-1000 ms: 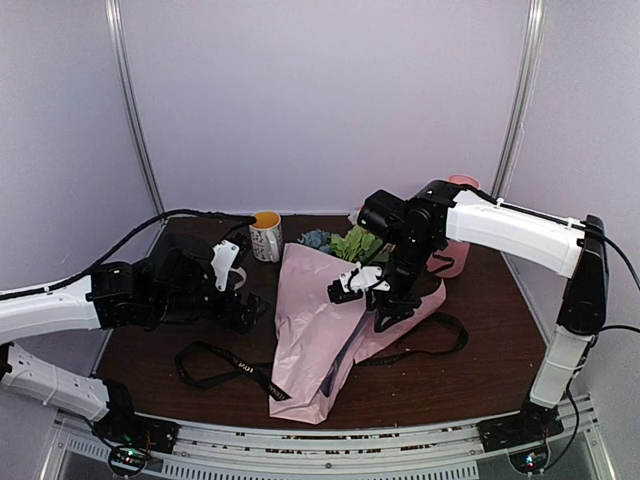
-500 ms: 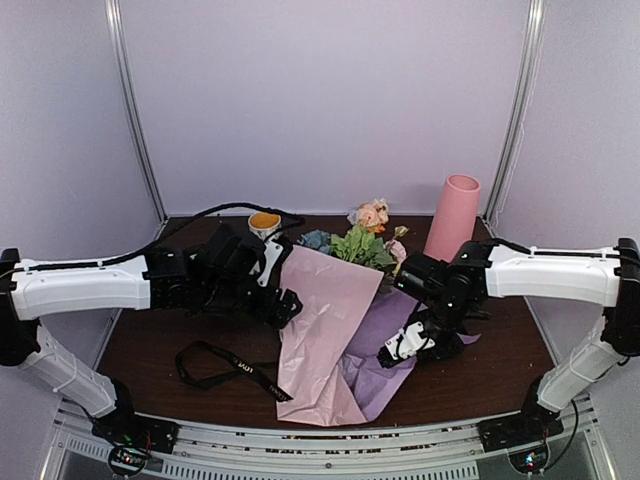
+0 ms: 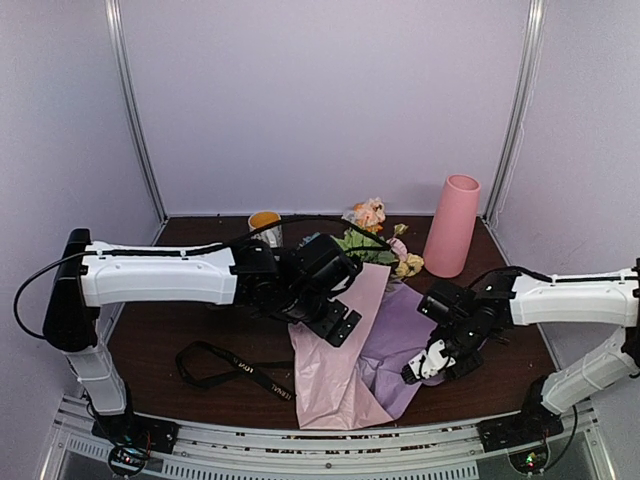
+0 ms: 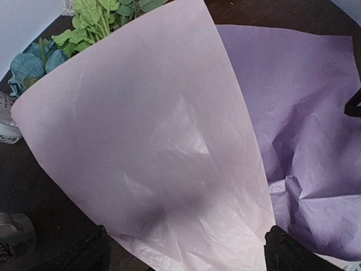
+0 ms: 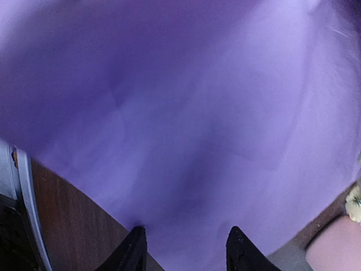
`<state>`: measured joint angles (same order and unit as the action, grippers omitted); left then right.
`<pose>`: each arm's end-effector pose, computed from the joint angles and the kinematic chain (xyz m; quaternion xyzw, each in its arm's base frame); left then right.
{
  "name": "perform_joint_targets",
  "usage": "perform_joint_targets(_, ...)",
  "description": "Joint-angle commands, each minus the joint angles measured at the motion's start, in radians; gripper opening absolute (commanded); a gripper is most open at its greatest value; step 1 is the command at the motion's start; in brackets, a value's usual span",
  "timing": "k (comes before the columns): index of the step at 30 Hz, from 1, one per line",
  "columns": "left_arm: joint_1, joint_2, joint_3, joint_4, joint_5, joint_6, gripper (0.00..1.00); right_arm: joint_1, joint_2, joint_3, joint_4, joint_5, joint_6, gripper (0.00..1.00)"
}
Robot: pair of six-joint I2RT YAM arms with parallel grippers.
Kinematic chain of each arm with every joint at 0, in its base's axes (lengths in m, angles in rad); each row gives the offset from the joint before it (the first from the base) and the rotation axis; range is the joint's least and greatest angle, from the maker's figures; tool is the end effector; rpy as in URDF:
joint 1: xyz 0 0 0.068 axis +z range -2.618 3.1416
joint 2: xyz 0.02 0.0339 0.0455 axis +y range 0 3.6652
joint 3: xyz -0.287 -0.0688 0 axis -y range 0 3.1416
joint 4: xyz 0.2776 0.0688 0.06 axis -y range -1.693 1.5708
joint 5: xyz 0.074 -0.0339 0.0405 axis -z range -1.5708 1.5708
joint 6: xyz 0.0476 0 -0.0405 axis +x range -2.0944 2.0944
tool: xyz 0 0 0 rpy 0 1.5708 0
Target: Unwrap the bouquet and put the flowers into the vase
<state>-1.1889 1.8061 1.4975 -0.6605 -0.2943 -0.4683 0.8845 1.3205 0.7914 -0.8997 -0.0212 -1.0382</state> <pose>0.1758 -0.4006 0.2669 0.2924 0.8994 -0.1214 0.3013 0.1488 0.1832 0.1829 -0.8183 0.5703 0.0051 0.0715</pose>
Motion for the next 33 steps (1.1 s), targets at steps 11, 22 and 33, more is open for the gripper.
perform_joint_targets(11, -0.094, 0.363, 0.567, -0.423, -0.248, -0.02, 0.93, -0.39, -0.435, 0.166, -0.15, -0.272, 0.046, 0.56)
perform_joint_targets(22, -0.113, 0.509, 0.712, -0.528, -0.338, -0.066, 0.88, -0.559, -0.493, 0.121, -0.056, -0.458, 0.091, 0.55)
perform_joint_targets(33, -0.126, 0.629, 0.817, -0.536, -0.325, -0.021, 0.85, -0.561, -0.478, 0.105, 0.009, -0.48, 0.097, 0.55)
